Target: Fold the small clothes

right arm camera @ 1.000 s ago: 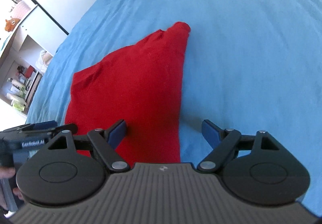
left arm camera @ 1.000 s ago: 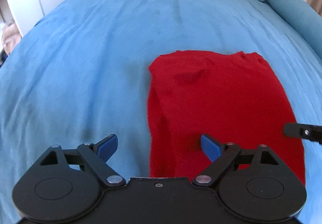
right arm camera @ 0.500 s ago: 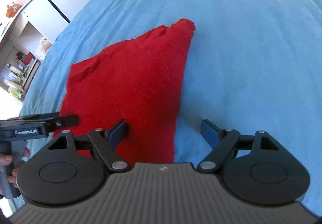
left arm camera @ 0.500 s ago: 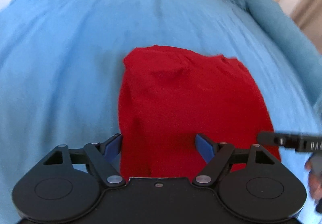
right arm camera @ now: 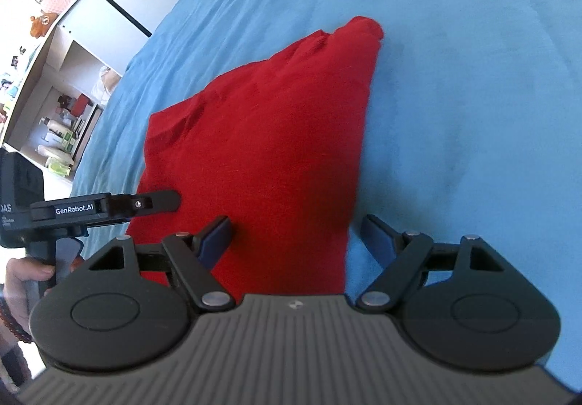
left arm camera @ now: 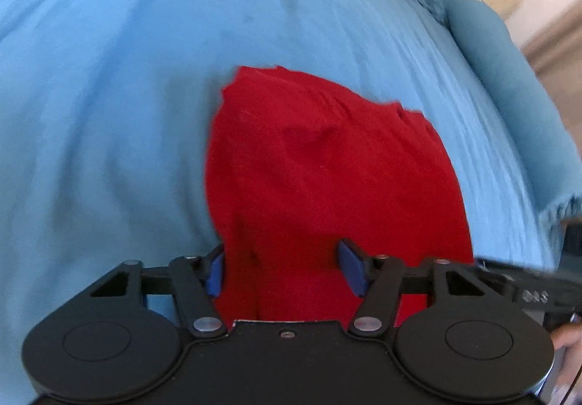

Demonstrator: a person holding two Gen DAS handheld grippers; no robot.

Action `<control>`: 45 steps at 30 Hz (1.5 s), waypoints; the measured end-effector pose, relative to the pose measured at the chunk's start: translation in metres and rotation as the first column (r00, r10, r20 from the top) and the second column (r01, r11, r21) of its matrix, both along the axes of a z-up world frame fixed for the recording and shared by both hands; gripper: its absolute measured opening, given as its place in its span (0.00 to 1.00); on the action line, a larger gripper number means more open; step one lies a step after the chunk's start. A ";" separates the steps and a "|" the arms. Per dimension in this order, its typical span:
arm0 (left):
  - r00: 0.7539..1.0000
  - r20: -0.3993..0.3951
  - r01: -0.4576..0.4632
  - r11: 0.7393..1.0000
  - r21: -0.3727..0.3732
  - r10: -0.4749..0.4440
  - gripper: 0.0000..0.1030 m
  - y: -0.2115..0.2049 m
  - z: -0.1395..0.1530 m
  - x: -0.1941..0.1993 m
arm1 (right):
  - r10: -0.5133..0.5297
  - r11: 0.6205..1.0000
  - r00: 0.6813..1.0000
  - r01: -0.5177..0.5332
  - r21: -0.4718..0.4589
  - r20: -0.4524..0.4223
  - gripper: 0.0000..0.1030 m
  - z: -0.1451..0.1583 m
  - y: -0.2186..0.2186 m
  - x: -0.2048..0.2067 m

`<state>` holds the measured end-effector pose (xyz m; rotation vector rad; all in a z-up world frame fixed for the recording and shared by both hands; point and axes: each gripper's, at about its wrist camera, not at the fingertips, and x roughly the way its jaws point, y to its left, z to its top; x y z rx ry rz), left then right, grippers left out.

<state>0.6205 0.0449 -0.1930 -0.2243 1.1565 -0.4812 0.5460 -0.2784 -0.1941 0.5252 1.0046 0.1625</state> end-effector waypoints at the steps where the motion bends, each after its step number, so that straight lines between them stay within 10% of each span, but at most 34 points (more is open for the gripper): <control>1: 1.000 0.002 0.004 1.000 0.006 -0.004 0.48 -0.003 0.001 -0.001 | 0.009 1.000 1.000 -0.009 -0.005 0.001 0.75 0.000 0.003 0.002; 4: 1.000 0.016 -0.017 0.999 0.029 0.017 0.31 -0.008 0.009 -0.003 | 0.027 0.998 1.000 -0.027 -0.062 0.004 0.49 0.002 0.016 0.007; 7: 0.998 0.057 -0.007 0.998 0.066 0.004 0.27 -0.014 0.022 -0.011 | 0.035 0.992 0.999 -0.030 -0.120 0.041 0.44 0.014 0.027 0.002; 17: 0.984 0.165 0.061 0.997 0.052 -0.068 0.26 -0.024 0.095 -0.077 | 0.038 0.986 0.980 -0.005 -0.167 0.193 0.41 0.085 0.035 -0.052; 26: 0.981 0.152 0.113 0.993 0.044 -0.119 0.26 -0.064 0.119 -0.195 | -0.018 0.988 0.983 0.046 -0.150 0.184 0.41 0.139 0.011 -0.180; 36: 0.973 0.160 0.143 0.977 0.161 -0.168 0.27 -0.111 0.039 -0.268 | -0.006 0.996 0.997 0.012 -0.083 0.074 0.42 0.033 -0.030 -0.280; 41: 0.956 0.220 0.138 0.958 0.253 -0.196 0.50 -0.117 0.039 -0.274 | -0.011 1.000 0.994 0.013 -0.019 0.111 0.51 0.007 -0.043 -0.290; 45: 0.952 0.269 0.035 0.927 0.374 -0.144 0.83 -0.105 0.059 -0.282 | -0.007 0.999 0.994 0.012 -0.041 0.110 0.85 0.022 -0.036 -0.287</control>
